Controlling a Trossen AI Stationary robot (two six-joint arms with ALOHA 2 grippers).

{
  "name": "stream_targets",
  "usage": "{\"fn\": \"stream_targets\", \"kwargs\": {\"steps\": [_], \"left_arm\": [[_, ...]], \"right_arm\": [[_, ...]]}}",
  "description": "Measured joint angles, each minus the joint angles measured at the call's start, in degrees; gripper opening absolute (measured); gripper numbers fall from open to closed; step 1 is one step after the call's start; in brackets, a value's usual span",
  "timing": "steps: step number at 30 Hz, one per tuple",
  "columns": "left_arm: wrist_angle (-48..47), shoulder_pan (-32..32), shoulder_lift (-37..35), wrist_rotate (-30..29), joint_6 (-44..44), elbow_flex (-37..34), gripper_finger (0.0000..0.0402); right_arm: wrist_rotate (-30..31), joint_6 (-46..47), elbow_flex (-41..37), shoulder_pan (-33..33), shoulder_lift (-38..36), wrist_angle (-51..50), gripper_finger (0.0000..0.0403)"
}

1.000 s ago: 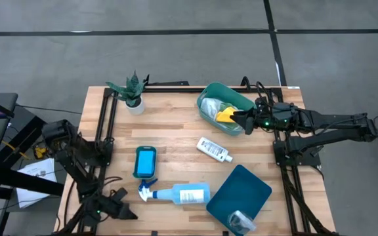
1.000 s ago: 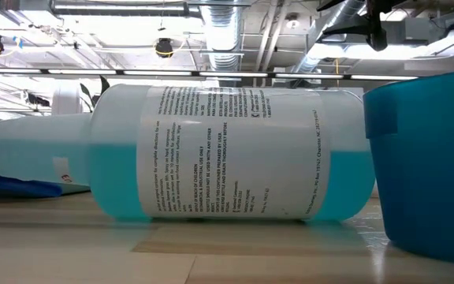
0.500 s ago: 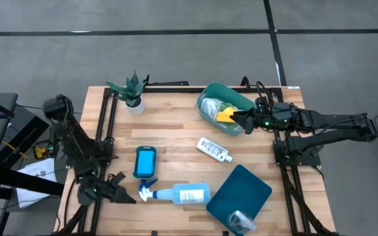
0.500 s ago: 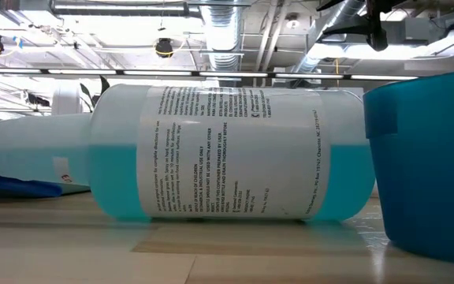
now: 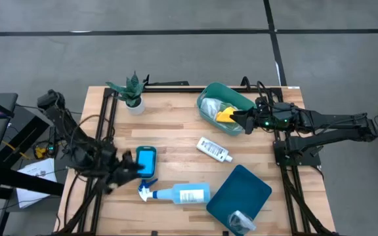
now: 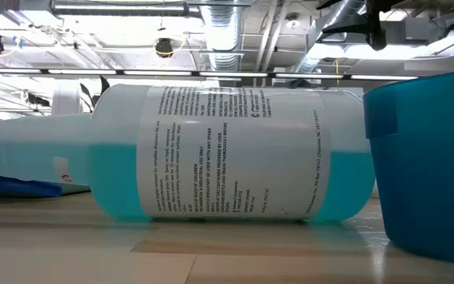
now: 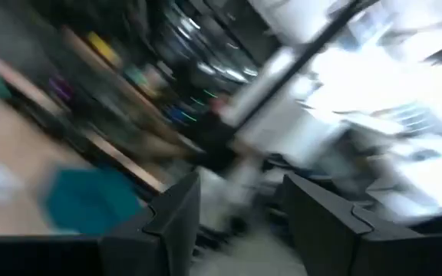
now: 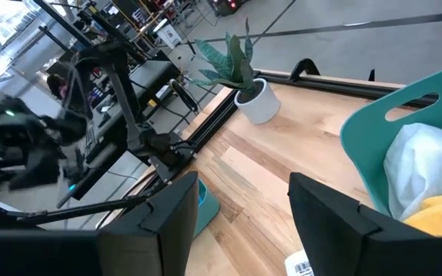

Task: Pick & Place Kitchen Items
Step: Put the blue spray bottle into the blue bin

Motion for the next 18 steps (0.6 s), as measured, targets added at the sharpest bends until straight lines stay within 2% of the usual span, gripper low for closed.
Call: {"fn": "stream_targets", "kwargs": {"steps": [3, 7, 10, 12, 15, 18], "left_arm": [[-14.4, 4.2, 0.0, -2.4, 7.4, 6.5, 0.0193], [-45.2, 9.5, 2.9, -0.8, 4.2, 17.8, 0.0208], [-64.0, 13.1, 7.9, 7.0, 0.9, 25.6, 0.0217], [-71.9, 15.2, 11.8, 14.7, -0.2, 28.8, 0.0221], [-77.1, 16.9, 17.6, 26.8, -0.3, 30.0, 0.0227], [-78.2, 16.7, 22.8, 34.2, -0.4, 30.0, 0.0232]], "right_arm": [[0.0, -0.2, 0.0, 0.0, 0.0, 0.1, 0.0195], [0.0, -0.5, 0.0, 0.0, 0.0, 0.9, 0.0195], [-0.1, -1.0, 0.0, 0.0, 0.0, 1.7, 0.0195], [-0.2, -1.1, 0.0, 0.0, 0.0, 1.6, 0.0195], [-0.3, -1.6, 0.0, 0.0, 0.0, 1.5, 0.0195], [-1.6, -2.0, 0.0, 0.1, 0.0, 1.5, 0.0195]]}}
